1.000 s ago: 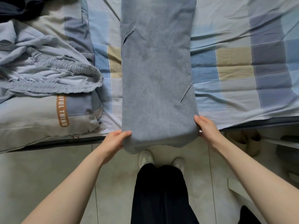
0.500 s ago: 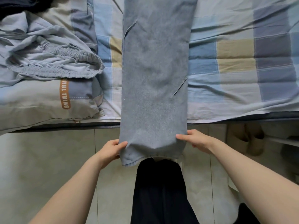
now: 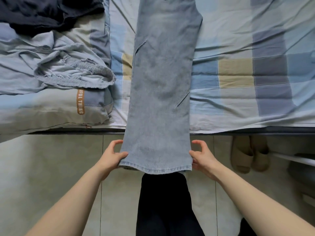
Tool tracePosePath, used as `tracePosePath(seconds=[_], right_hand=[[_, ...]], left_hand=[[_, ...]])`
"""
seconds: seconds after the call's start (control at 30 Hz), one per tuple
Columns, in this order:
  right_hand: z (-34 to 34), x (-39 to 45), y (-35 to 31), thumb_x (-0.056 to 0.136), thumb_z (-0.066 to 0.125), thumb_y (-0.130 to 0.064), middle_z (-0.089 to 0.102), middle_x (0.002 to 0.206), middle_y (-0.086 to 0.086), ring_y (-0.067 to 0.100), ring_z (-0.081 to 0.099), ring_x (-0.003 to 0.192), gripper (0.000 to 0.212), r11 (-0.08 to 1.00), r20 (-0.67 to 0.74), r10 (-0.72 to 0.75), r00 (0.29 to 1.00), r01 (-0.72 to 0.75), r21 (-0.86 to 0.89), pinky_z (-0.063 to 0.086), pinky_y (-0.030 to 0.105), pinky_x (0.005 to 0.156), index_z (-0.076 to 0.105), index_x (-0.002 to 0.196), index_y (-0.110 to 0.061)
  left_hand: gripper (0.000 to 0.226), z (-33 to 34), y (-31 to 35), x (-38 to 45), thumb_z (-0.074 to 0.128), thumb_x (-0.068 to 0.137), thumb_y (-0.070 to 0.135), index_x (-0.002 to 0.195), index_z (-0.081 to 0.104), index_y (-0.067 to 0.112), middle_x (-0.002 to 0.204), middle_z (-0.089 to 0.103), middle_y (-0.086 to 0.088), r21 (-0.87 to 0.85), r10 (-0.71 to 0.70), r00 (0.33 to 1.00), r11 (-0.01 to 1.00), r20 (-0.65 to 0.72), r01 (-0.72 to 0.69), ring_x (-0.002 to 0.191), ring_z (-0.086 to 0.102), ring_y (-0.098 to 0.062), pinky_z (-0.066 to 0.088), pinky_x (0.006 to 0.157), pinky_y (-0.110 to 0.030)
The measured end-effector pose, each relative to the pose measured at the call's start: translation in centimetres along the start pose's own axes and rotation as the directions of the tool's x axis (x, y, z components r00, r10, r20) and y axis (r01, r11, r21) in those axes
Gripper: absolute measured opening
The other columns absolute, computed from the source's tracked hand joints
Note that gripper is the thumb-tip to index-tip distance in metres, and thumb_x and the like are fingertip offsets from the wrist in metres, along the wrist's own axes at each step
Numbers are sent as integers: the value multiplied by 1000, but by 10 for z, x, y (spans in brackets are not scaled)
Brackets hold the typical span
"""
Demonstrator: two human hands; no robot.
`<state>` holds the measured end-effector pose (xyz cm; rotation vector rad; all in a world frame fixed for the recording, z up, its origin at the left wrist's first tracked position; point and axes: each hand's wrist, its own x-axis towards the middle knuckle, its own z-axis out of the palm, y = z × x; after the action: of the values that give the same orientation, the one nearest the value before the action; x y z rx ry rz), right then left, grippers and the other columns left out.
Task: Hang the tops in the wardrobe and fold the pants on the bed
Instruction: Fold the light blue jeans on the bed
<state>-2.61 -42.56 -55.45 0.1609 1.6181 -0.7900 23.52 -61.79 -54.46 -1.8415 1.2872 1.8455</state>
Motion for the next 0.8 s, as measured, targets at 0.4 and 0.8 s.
tracePosePath(seconds=[0.4, 0.8], right_hand=[[-24, 17, -150, 93, 47, 0, 68, 82, 18, 21, 69, 59, 14, 954, 247, 225, 943, -265, 143, 61, 33, 59, 61, 93, 1], [-22, 144, -215, 101, 40, -20, 58, 120, 17, 29, 60, 98, 34, 979, -278, 120, 953, -66, 195, 47, 34, 81, 46, 132, -7]], left_hand=[[21, -50, 172, 25, 54, 89, 14, 84, 72, 4, 82, 57, -18, 43, -107, 935, 994, 338, 99, 70, 61, -26, 58, 70, -33], [27, -16, 236, 190, 61, 94, 21, 70, 51, 14, 71, 49, -12, 334, 58, 998, 941, -24, -46, 65, 49, -22, 34, 55, -28]])
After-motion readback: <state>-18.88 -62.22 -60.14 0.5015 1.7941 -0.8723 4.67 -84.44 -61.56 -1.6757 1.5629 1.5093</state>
